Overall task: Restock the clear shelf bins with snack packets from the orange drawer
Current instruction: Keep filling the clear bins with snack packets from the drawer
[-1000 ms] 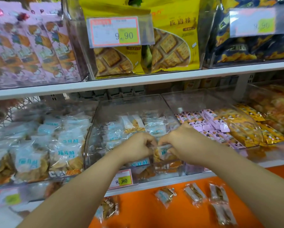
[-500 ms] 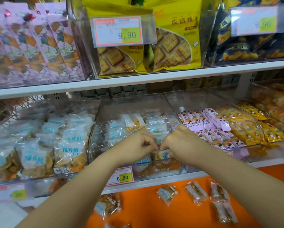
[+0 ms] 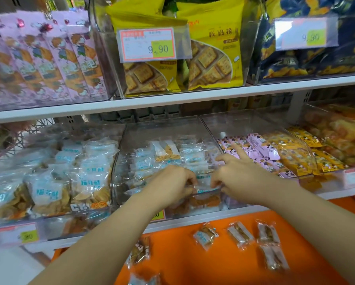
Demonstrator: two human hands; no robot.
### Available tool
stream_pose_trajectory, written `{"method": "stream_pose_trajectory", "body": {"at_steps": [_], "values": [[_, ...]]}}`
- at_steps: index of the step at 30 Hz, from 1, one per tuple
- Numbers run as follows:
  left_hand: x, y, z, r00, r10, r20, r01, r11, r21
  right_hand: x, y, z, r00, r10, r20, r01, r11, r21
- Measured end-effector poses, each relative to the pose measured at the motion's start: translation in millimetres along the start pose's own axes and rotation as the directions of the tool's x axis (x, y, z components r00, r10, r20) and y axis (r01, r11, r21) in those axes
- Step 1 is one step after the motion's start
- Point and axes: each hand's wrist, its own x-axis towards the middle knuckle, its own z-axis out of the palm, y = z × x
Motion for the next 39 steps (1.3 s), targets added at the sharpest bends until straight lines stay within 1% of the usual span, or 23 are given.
{"method": "stream_pose_trajectory", "body": {"at_steps": [3,9,13,16,17,19,21,22,23,24,25,26,27,29,31,35,39], "values": [[4.8,-0.1,-1.6,0.998,0.003,0.062,-0.004,1.000,0.016,-0.1,-2.3,3.1,0.999,-0.031,0.017,0.030,0.999,0.033],[13.7,2.4,-1.6,0.984,0.015,0.179,-0.029,0.997,0.075,2.0,-11.0,9.5,0.994,-0.068,0.083,0.069,0.998,-0.004],[17.6,5.0,1.1,0.980,0.023,0.198,-0.042,0.995,0.093,4.7,-15.1,13.7,0.994,-0.076,0.075,0.075,0.997,0.012],[15.1,0.5,1.5,0.981,0.039,0.192,-0.046,0.998,0.033,3.1,-15.2,11.9,0.997,-0.058,0.057,0.056,0.998,0.038],[12.8,-1.5,1.5,0.983,0.042,0.176,-0.041,0.999,-0.008,2.2,-14.8,9.5,0.998,-0.048,0.036,0.046,0.998,0.037],[4.7,-4.5,1.8,0.992,0.029,0.120,-0.018,0.995,-0.095,1.2,-12.7,2.4,0.998,-0.025,-0.055,0.026,0.999,0.027],[-7.8,-9.5,4.4,1.000,0.010,0.009,-0.008,0.980,-0.198,0.7,-12.3,-2.6,0.983,-0.018,-0.182,0.023,0.999,0.024],[-14.8,-13.3,6.4,0.997,0.003,-0.071,-0.019,0.973,-0.231,0.9,-14.3,-2.4,0.973,-0.030,-0.229,0.044,0.998,0.054],[-21.4,-17.7,9.1,0.988,-0.006,-0.152,-0.031,0.970,-0.243,0.3,-18.4,-1.3,0.969,-0.057,-0.242,0.086,0.990,0.114],[-27.7,-21.7,11.6,0.977,-0.022,-0.210,-0.028,0.972,-0.235,-1.2,-24.7,1.8,0.971,-0.096,-0.219,0.139,0.971,0.193],[-32.7,-25.0,12.8,0.971,-0.040,-0.235,-0.011,0.977,-0.213,-2.3,-31.6,6.4,0.974,-0.137,-0.182,0.184,0.945,0.271],[-35.6,-27.3,12.9,0.972,-0.059,-0.225,0.016,0.982,-0.189,-4.2,-36.8,12.1,0.976,-0.166,-0.140,0.204,0.923,0.326],[-36.6,-27.7,10.7,0.979,-0.084,-0.184,0.053,0.984,-0.167,-5.1,-39.2,17.7,0.979,-0.175,-0.108,0.202,0.914,0.352],[-32.2,-26.2,2.7,0.987,-0.149,-0.057,0.141,0.981,-0.130,-3.4,-37.5,26.2,0.984,-0.158,-0.085,0.177,0.926,0.333],[-21.8,-23.8,-4.3,0.983,-0.175,0.050,0.179,0.979,-0.095,-0.1,-34.6,29.0,0.986,-0.130,-0.100,0.155,0.942,0.299],[-4.8,-21.8,-6.8,0.981,-0.125,0.150,0.129,0.992,-0.016,3.5,-37.3,28.3,0.990,-0.103,-0.092,0.123,0.961,0.247],[-3.9,-27.5,-7.8,0.978,-0.052,0.203,0.048,0.999,0.022,2.6,-39.6,28.4,0.991,-0.089,-0.098,0.114,0.954,0.278]]}}
